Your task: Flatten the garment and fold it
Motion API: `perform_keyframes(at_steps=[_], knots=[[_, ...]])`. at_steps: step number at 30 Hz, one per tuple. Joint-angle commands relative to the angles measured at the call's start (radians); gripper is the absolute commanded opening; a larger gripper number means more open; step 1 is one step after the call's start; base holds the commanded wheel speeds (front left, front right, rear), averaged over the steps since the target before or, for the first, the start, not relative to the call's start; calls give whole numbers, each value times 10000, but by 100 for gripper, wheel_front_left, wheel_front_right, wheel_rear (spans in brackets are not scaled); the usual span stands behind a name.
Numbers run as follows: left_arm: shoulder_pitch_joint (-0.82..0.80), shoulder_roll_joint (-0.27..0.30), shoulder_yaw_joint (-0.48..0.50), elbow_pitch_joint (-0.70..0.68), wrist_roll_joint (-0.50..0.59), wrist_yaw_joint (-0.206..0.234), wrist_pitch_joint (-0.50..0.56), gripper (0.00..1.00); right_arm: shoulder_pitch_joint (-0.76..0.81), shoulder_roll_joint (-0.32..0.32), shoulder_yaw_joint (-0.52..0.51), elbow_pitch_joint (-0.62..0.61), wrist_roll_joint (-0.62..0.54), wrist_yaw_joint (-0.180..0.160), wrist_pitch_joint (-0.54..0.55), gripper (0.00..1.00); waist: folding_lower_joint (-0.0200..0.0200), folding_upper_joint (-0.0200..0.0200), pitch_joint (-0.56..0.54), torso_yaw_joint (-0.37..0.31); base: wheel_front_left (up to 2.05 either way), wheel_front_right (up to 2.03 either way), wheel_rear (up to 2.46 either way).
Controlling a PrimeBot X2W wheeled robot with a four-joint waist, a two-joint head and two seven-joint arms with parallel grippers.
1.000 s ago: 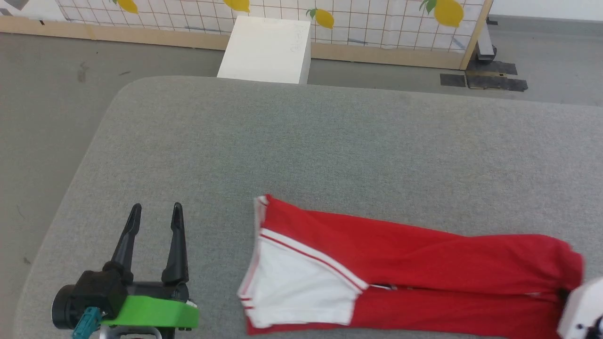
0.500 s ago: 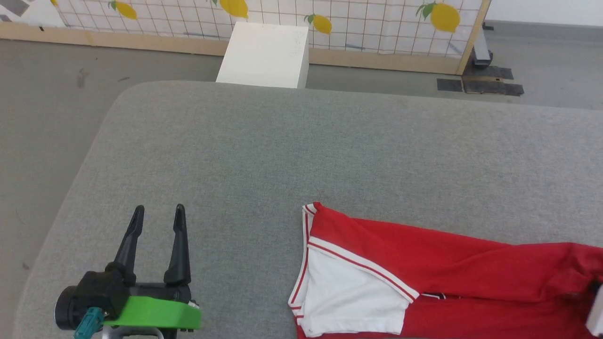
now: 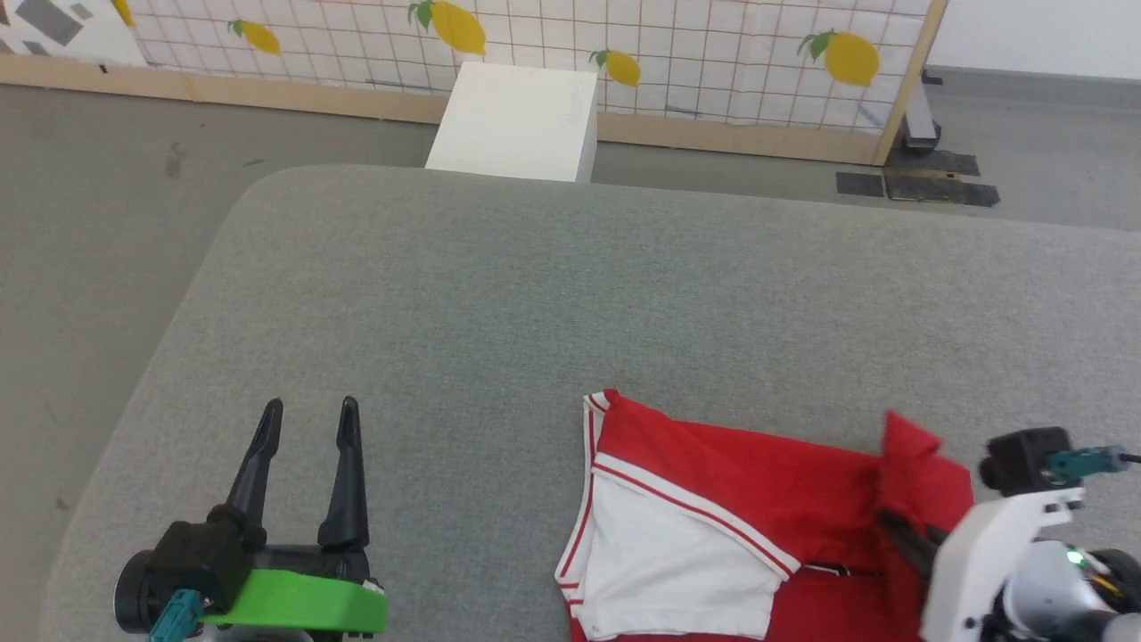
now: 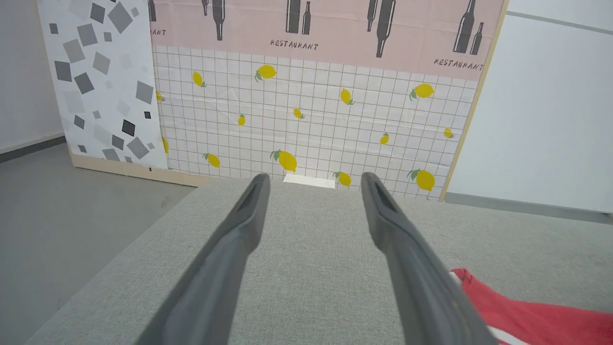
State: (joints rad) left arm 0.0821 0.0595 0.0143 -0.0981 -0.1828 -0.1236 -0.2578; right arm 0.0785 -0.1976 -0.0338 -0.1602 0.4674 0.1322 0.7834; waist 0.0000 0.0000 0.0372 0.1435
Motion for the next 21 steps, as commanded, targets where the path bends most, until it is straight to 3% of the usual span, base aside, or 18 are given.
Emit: perform_keyframes(at_steps=[1, 10, 19, 20, 21], knots=[[100, -44, -30, 35, -124, -70, -40, 100, -132, 176, 207, -173, 161, -15, 75, 0, 0, 0, 44, 118, 0, 0, 0], [-27, -69, -108, 124, -240, -71, -40, 100, -1028, 1115, 1799, -237, 666, -15, 162, 0, 0, 0, 172, 659, 0, 0, 0], [-208, -84, -215, 159, -307, -71, -40, 100, -1852, 1377, 2624, 1513, -116, -15, -347, 0, 0, 0, 467, 1232, 0, 0, 0], [-229, -85, -227, 166, -315, -71, -40, 100, -1932, 1392, 2647, 1728, -217, -15, -468, 14, 0, 0, 503, 1280, 0, 0, 0], [-254, -86, -253, 179, -319, -71, -40, 100, -2034, 1410, 2656, 1985, -338, -15, -669, 94, 0, 0, 541, 1339, 0, 0, 0]])
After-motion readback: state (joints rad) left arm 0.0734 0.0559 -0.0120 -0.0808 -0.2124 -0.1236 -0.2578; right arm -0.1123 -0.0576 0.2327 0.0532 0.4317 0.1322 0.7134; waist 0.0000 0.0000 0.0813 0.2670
